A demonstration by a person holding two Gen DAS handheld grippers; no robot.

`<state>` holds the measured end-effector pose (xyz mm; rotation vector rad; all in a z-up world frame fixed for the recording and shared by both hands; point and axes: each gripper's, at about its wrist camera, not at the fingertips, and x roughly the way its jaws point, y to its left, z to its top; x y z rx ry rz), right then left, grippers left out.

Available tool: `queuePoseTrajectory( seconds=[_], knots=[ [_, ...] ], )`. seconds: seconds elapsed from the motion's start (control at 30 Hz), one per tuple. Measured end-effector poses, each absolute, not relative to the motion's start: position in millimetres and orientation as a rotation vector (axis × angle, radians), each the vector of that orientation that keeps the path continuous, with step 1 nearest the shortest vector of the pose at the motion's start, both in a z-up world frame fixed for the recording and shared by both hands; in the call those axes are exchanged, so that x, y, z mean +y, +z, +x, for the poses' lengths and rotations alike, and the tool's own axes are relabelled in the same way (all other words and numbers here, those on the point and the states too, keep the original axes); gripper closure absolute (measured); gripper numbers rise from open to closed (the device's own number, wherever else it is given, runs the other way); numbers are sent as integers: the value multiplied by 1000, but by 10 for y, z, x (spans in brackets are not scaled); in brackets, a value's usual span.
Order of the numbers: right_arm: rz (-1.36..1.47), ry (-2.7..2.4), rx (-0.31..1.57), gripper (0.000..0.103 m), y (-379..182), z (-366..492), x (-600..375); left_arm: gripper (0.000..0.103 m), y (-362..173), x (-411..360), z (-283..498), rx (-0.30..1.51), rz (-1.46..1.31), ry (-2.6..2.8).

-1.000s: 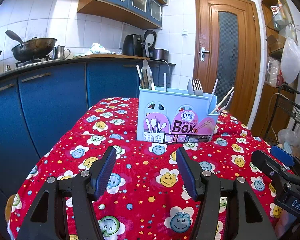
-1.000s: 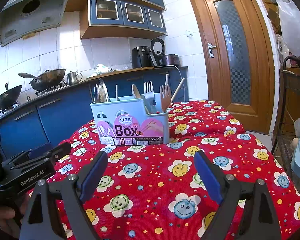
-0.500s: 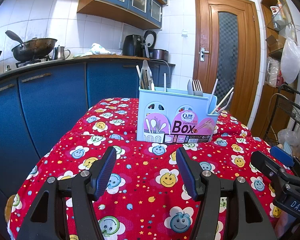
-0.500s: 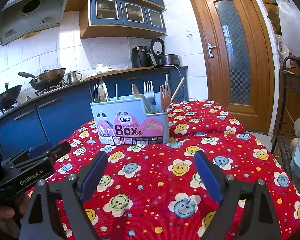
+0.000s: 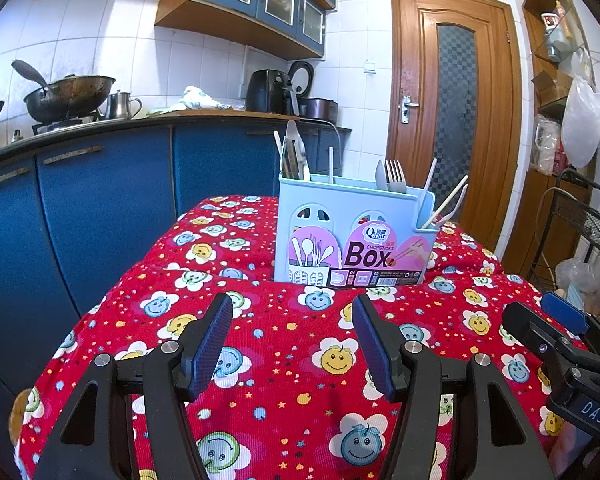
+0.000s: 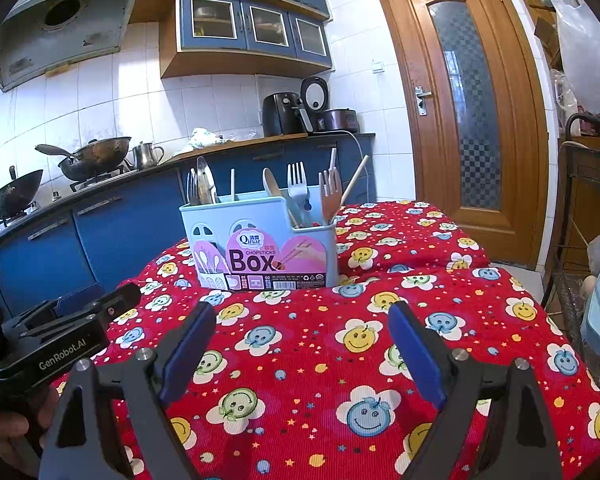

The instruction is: Organize utensils

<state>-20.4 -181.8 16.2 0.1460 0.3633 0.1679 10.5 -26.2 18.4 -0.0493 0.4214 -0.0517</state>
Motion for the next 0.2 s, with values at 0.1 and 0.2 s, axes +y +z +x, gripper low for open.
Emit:
queuePoseTrajectory(
  seconds=[0.1,0.2],
  knots=[
    [145,169,364,13,165,-203,-1814,40,186,-264,107,423,-49,-53],
    [144,168,363,13,164,-203,-1816,39,186,-265,108,424,-47,-53]
  ],
)
